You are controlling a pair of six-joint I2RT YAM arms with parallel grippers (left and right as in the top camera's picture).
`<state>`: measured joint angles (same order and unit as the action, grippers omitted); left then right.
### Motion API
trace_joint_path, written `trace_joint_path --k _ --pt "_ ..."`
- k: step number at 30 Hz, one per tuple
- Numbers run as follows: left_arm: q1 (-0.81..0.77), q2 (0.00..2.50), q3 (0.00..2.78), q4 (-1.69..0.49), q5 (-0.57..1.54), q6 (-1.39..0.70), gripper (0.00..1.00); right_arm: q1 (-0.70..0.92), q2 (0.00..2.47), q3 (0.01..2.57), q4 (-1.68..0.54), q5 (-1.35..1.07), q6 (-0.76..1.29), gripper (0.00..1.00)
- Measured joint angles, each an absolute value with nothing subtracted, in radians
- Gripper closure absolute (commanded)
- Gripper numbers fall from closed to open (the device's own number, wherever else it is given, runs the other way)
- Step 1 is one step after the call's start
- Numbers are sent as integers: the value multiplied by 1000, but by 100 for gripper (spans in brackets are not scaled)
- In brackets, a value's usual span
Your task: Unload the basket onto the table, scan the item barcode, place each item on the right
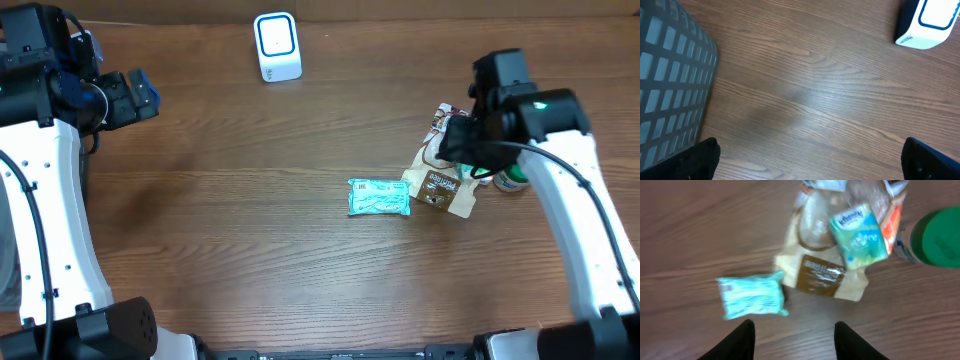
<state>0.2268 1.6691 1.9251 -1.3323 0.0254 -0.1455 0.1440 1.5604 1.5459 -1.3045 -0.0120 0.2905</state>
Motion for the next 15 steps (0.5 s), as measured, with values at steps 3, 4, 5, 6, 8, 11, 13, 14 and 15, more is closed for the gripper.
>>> trace_joint_path --k 3,4,5,6,8,11,13,14,15 --pt "227 1669 1925 -1332 25 -146 0 144 1489 1619 -1363 -57 276 50" --pt "227 1669 1925 -1332 25 -146 1 144 1459 1645 -1390 -73 273 48" --pt "227 1669 1925 -1332 25 -146 0 144 1432 1669 -1415 -82 269 33" --pt "227 1669 1925 -1332 25 -146 0 144 1406 1691 -1434 -93 267 3" --pt "227 1669 1925 -1332 25 -146 0 144 1345 1736 -1479 -107 266 0" --pt "227 1669 1925 -1332 25 -146 1 144 1238 1767 -1509 -121 262 0" --pt "227 1669 1925 -1332 25 -146 0 144 1177 1770 -1515 -126 262 0" --pt "227 1669 1925 -1332 25 -146 0 144 1154 1772 -1517 -127 261 0" --pt "227 1669 1925 -1332 25 -146 0 144 1129 1773 -1519 -127 262 0"
